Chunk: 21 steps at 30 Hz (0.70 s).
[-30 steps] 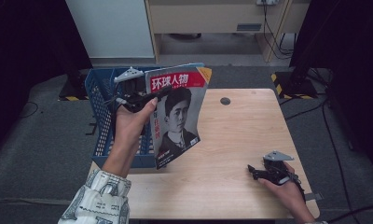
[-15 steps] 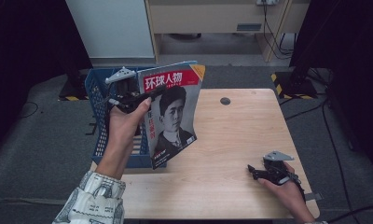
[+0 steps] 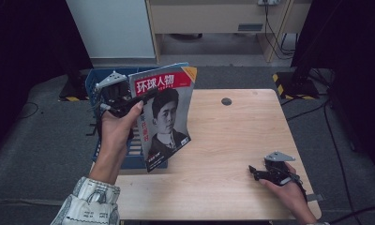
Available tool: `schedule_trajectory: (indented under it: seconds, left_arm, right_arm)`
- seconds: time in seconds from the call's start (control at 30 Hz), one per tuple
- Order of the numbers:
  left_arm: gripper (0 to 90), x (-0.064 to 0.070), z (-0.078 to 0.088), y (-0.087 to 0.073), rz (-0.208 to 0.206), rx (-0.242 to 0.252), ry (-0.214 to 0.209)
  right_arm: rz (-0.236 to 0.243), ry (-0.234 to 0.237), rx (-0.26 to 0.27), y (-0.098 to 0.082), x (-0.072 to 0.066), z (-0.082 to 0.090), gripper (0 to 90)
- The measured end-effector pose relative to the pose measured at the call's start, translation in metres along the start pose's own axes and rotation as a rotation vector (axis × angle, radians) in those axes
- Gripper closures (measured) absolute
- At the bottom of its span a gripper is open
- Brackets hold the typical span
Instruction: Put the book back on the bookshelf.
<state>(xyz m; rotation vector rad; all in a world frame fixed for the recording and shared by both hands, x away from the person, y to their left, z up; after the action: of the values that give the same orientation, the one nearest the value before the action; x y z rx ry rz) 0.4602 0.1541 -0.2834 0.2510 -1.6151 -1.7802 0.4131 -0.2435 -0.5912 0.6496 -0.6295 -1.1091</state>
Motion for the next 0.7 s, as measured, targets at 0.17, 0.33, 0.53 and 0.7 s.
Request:
schedule_trajectory:
  seconds: [0.17,0.33,0.53,0.7]
  left_arm:
    - [86.9,-0.004,0.009,0.004,0.005,0.011,0.01]
    - [86.9,-0.009,0.015,0.006,0.007,0.002,0.024]
    - [86.9,-0.011,0.027,0.009,-0.002,-0.003,0.046]
    - [86.9,-0.017,0.039,0.008,-0.005,-0.002,0.067]
  right_arm:
    - [0.003,0.0,0.001,0.0,0.0,0.0,23.1]
    - [0.004,0.0,0.001,0.0,0.0,0.0,23.1]
    - [0.003,0.0,0.001,0.0,0.0,0.0,23.2]
    - [0.003,-0.001,0.003,0.0,0.0,0.0,23.1]
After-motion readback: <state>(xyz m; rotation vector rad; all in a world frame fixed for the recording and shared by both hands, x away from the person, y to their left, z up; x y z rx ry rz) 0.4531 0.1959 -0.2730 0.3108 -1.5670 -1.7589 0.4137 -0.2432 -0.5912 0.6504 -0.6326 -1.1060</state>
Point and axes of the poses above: each handheld gripper's, and its own axes: z roughly backward along the jaws, y roughly out of its top, x roughly to its right, the point moved 8 cm from there along -z, roughly forward along the jaws, and after that the axes turned 12 degrees about -y, right-handed, at the moved point
